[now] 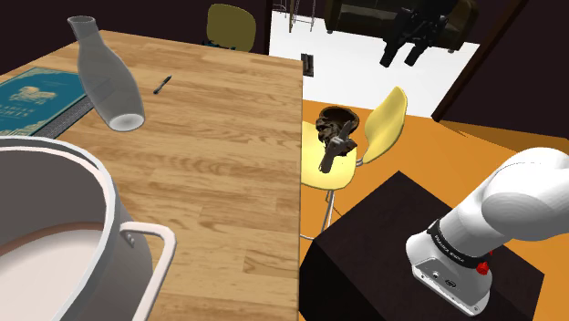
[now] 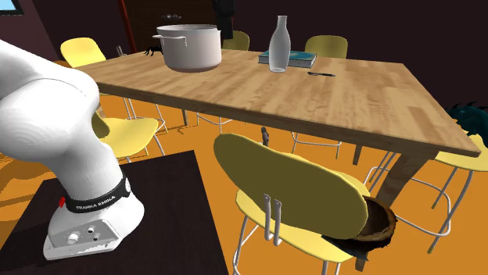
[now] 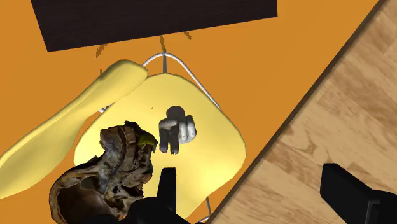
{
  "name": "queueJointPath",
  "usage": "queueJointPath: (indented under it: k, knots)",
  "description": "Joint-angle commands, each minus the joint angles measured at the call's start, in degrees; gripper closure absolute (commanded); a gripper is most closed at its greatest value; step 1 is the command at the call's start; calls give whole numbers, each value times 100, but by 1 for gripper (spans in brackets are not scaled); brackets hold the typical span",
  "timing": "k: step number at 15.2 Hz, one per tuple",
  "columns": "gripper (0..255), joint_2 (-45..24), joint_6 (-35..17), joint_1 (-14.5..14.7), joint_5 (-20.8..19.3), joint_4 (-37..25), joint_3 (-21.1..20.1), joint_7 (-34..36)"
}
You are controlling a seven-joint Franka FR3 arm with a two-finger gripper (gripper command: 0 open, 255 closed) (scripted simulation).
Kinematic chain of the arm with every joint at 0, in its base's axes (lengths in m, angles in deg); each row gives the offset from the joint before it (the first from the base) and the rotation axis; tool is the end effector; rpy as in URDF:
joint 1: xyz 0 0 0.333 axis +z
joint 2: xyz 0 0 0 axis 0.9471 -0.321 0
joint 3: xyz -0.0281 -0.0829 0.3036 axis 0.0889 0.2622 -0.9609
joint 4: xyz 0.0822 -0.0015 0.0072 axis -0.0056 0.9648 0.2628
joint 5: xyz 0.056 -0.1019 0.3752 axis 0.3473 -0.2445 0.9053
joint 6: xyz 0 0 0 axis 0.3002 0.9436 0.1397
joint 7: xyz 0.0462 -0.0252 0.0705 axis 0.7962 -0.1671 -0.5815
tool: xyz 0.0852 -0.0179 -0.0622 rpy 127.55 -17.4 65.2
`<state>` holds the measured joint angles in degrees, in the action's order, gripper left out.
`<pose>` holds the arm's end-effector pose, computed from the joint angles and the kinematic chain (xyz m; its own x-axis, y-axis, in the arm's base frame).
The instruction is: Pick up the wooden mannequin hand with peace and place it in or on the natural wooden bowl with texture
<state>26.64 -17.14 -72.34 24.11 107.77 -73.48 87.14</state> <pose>0.3272 0.0162 0.6008 0.9857 -0.1539 0.0683 -0.1485 -0.9858 -0.0787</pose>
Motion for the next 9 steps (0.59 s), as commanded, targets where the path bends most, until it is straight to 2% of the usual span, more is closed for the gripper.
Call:
queueJointPath:
  k: [1,9]
  knots:
    - [0,0,0,0,0,0,0,0]
    - [0,-549,-1433,-156,-210,1072,-373,422]
